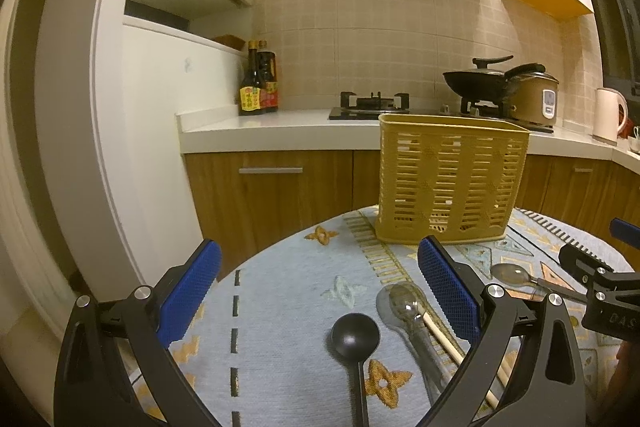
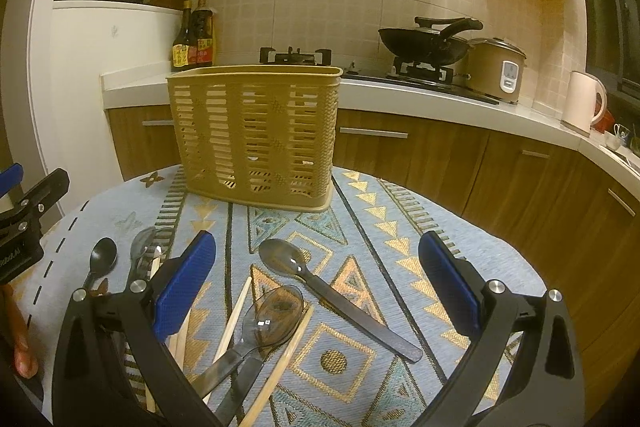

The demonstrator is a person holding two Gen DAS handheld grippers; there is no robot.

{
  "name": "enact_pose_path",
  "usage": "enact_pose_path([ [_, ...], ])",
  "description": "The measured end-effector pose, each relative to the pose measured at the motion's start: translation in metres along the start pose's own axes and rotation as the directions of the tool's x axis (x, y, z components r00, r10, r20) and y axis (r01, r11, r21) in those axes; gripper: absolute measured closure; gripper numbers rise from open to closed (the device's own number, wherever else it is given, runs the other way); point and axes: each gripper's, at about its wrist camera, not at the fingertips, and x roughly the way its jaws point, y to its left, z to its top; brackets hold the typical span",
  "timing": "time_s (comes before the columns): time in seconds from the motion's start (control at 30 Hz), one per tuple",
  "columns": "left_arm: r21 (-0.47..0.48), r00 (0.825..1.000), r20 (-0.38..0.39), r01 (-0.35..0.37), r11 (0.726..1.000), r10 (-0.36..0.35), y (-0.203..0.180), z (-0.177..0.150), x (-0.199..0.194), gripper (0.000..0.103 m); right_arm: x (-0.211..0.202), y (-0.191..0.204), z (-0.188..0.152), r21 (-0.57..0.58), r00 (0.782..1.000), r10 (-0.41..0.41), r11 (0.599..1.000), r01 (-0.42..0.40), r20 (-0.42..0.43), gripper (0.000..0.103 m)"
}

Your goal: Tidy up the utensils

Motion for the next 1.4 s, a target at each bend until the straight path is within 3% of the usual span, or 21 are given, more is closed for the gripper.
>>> enact_pose_path([
  [1.4,-0.021,0.999,-0.031,0.008,1.000,-0.009,0.0043,0.0009,0.0044,0.007,0.0007,0.0031,-0.0003,-0.017,1.000,-0.013,1.000,0.013,-0.015,0.006],
])
